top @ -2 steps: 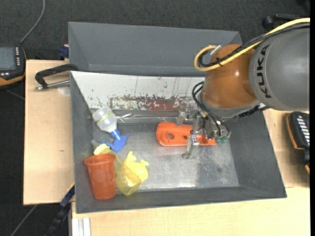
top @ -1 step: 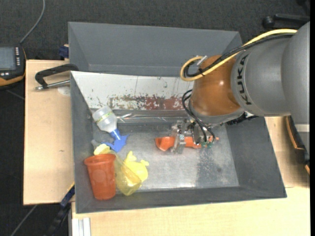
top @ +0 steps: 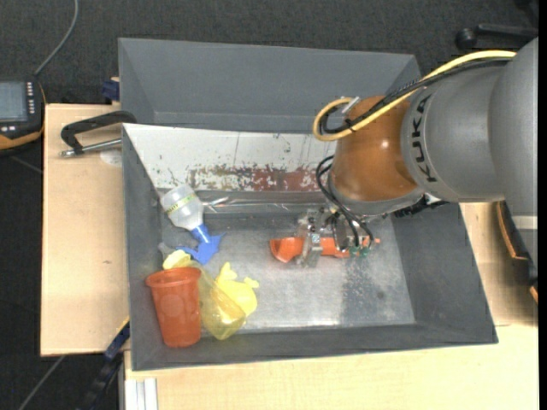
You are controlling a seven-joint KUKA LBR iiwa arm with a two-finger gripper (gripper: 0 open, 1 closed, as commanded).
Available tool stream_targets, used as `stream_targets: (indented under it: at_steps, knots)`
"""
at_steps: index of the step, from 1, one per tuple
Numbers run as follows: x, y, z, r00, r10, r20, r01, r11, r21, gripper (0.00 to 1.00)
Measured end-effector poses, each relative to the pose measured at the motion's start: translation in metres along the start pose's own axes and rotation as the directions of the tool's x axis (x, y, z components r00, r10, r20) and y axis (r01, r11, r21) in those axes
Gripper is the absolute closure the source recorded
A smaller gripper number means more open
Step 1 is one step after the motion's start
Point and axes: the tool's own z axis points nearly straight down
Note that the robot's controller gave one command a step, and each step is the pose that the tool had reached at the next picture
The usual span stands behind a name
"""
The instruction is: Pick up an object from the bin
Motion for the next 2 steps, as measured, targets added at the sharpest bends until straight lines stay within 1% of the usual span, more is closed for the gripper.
stream_targets:
  at_steps: [1, 2]
  knots:
    - [0.0023, -0.0055, 0.0071, 1.000, -0.006, 0.003, 0.006, 1.000, -0.003, 1.00]
    - [0.0047, -0.0083, 0.0102, 1.000, 0.011, 0.006, -0.011, 1.000, -0.003, 1.00]
